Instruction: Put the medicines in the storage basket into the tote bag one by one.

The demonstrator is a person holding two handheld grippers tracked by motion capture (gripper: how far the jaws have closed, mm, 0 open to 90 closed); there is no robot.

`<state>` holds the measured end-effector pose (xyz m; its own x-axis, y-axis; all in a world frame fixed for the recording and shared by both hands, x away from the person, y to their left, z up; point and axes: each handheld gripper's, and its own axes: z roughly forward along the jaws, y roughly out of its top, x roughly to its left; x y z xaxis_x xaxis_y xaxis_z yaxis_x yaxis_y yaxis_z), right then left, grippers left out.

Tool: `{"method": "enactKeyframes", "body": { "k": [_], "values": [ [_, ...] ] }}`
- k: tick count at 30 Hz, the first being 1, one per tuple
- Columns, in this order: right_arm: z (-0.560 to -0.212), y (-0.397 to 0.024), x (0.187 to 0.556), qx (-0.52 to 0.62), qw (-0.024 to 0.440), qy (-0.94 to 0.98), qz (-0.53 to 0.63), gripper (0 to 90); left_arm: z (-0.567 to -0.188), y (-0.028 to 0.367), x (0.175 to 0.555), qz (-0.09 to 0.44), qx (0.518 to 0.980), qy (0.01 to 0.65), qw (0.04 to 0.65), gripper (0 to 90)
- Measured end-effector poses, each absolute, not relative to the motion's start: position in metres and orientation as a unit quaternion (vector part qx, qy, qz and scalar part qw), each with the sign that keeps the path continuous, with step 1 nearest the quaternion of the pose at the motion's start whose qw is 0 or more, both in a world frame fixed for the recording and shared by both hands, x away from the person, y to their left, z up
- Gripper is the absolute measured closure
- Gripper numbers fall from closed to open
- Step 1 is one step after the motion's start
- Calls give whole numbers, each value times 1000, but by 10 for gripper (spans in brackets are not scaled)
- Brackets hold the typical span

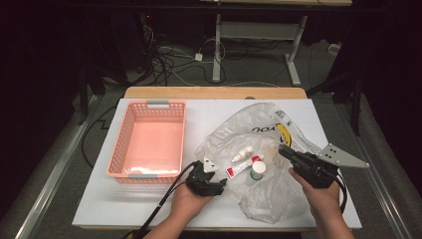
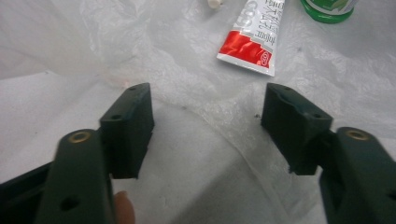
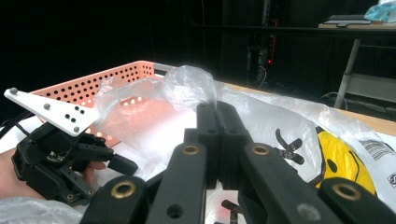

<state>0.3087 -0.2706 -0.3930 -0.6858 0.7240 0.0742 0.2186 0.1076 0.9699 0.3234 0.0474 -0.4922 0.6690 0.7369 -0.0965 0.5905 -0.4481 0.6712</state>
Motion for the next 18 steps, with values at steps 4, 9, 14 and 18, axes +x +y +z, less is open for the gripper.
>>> {"method": "enactKeyframes", "body": {
  "k": [4, 9, 14, 18],
  "values": [
    [-394, -270, 308, 331, 218, 712, 579, 900, -492, 47, 322, 106, 847, 383, 352, 439],
    [-397, -269, 310, 333, 217, 715, 575, 900, -492, 46, 322, 104, 847, 379, 357, 563],
    [-399, -267, 310, 334, 215, 718, 572, 900, -493, 44, 320, 97, 857, 353, 363, 742],
    [-399, -267, 310, 336, 214, 717, 572, 900, -492, 43, 319, 88, 864, 335, 366, 871]
  ]
}}
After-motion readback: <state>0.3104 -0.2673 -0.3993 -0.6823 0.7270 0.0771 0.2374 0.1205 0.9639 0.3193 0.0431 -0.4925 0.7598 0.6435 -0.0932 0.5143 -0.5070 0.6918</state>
